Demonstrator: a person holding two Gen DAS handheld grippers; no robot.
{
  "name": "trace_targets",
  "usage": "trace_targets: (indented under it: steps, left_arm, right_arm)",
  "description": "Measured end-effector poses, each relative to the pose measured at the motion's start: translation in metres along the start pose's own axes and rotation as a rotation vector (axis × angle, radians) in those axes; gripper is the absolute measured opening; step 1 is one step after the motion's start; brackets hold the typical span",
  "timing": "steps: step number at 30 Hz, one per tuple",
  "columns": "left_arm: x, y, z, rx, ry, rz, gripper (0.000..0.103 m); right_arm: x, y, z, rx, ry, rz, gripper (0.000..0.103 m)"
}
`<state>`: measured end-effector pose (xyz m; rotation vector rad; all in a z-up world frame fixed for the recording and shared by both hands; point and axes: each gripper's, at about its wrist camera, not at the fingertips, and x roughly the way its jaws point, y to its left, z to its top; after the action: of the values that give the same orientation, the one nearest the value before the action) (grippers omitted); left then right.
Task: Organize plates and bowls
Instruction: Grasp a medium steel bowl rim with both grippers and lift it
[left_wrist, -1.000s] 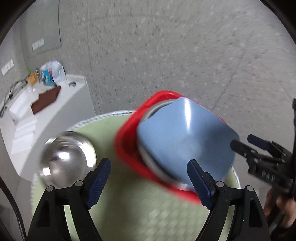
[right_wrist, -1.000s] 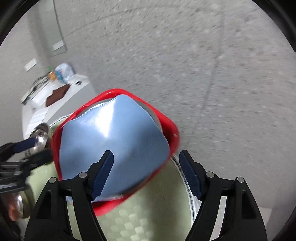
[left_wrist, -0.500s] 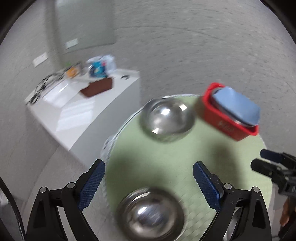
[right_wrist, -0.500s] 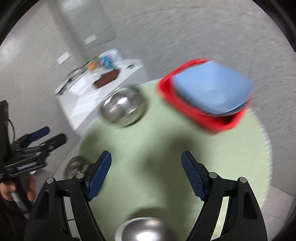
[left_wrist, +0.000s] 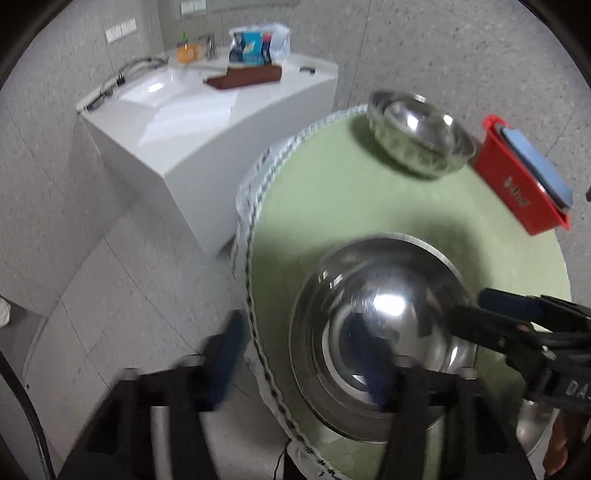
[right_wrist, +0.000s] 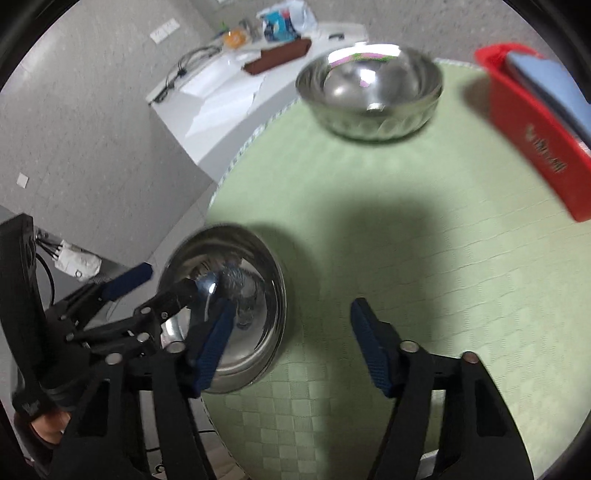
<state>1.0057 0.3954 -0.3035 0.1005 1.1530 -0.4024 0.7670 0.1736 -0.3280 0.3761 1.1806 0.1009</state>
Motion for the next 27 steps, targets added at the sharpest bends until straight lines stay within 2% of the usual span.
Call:
trace_targets:
  steps: [1, 2, 4, 9, 13, 16, 19, 24, 27]
  left_arm:
    - [0.002, -0.001, -0.001, -0.004, 0.012, -0.014, 0.022]
    - [0.003, -0.001, 0.001, -0.006, 0.014, -0.015, 0.016]
    - [0.002, 0.001, 0.002, -0.011, 0.005, -0.009, 0.014]
    - [-0.009, 0.000, 0.012, -0.005, -0.053, -0.025, 0.013]
    - [-0.033, -0.012, 0.035, 0.038, -0.115, -0.066, 0.013]
    - [-0.049, -0.020, 0.064, 0.091, -0.172, -0.110, 0.013]
    - [-0.055, -0.030, 0.109, 0.165, -0.209, -0.158, 0.013]
    - [-0.036, -0.036, 0.167, 0.278, -0.192, -0.226, 0.013]
    - [-0.015, -0.042, 0.194, 0.347, -0.175, -0.231, 0.013]
  right_arm:
    - [0.006, -0.001, 0.001, -0.001, 0.020, 0.002, 0.046]
    - [0.010, -0.001, 0.001, -0.005, 0.034, 0.007, 0.040]
    - [0.016, 0.000, 0.001, -0.016, 0.052, 0.017, 0.015]
    - [0.014, -0.004, 0.004, -0.024, 0.037, 0.017, 0.011]
    - [-0.015, -0.010, 0.016, -0.006, -0.028, 0.012, 0.011]
    - [-0.045, -0.012, 0.032, 0.008, -0.096, -0.010, 0.011]
    - [-0.068, -0.014, 0.056, 0.027, -0.166, -0.054, 0.011]
    - [-0.076, -0.032, 0.105, 0.122, -0.235, -0.135, 0.011]
    - [-0.069, -0.045, 0.128, 0.180, -0.252, -0.190, 0.011]
